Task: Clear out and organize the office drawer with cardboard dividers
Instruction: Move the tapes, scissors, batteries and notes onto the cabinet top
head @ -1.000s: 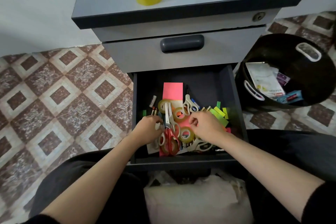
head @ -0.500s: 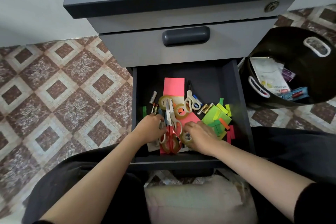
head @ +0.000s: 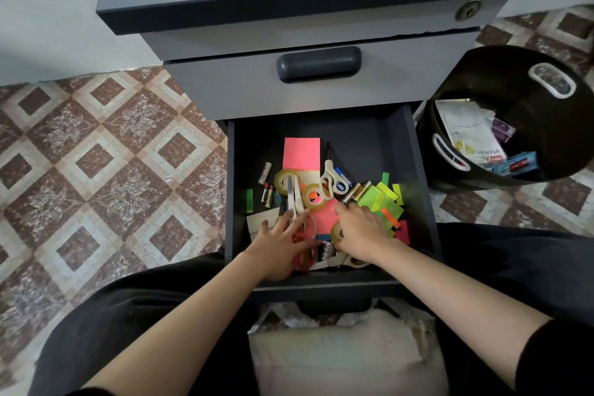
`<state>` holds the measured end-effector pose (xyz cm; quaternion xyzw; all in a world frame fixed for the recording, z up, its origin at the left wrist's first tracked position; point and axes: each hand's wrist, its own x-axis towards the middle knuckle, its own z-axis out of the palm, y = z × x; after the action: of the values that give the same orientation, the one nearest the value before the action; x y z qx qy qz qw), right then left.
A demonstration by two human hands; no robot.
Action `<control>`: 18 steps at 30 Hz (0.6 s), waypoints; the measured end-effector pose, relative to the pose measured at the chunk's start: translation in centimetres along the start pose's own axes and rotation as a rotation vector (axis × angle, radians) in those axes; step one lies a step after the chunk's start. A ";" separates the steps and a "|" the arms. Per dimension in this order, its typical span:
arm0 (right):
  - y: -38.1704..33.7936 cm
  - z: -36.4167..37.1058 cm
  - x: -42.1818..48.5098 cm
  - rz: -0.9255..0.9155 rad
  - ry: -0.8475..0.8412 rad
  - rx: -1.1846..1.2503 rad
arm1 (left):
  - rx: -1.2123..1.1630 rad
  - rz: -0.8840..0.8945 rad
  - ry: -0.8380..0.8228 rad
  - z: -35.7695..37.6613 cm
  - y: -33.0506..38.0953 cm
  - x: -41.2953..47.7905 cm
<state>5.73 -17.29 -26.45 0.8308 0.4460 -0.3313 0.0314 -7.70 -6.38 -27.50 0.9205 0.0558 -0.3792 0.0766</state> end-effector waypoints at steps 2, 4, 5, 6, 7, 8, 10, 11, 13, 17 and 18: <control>0.1 -0.1 0.0 0.007 -0.001 0.000 | 0.008 -0.040 0.037 0.3 -0.3 0.1; 0.0 0.0 0.1 0.004 -0.004 0.002 | -0.014 -0.095 0.082 0.1 -1.0 -0.1; 0.0 0.0 0.1 0.004 -0.006 0.006 | -0.032 -0.121 0.093 -0.1 -1.3 -0.3; 0.0 0.0 0.1 0.006 -0.007 0.012 | -0.052 -0.142 0.096 -0.3 -1.6 -0.4; 0.0 0.0 0.1 0.006 -0.008 0.018 | -0.070 -0.158 0.100 -0.4 -1.9 -0.5; 0.0 0.0 0.1 0.007 -0.008 0.023 | -0.089 -0.168 0.106 -0.5 -2.1 -0.6; 0.1 -0.1 0.1 0.010 -0.006 0.031 | -0.143 -0.177 0.156 -0.7 -2.3 -0.6; 0.1 -0.1 0.1 0.015 -0.005 0.035 | -0.177 -0.179 0.198 -0.8 -2.3 -0.5; 0.2 -0.3 0.0 0.028 0.002 0.048 | -0.235 -0.183 0.299 -1.1 -2.2 -0.1; 0.7 -0.7 0.0 0.064 0.022 0.086 | -0.306 -0.223 0.460 -2.4 -1.8 1.5; 0.9 -0.8 0.0 0.073 0.031 0.095 | -0.331 -0.243 0.474 -2.7 -1.6 2.0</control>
<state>6.82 -17.56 -26.03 0.8521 0.3997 -0.3377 -0.0030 -4.69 -4.18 -27.21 0.9448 0.2428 -0.1459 0.1646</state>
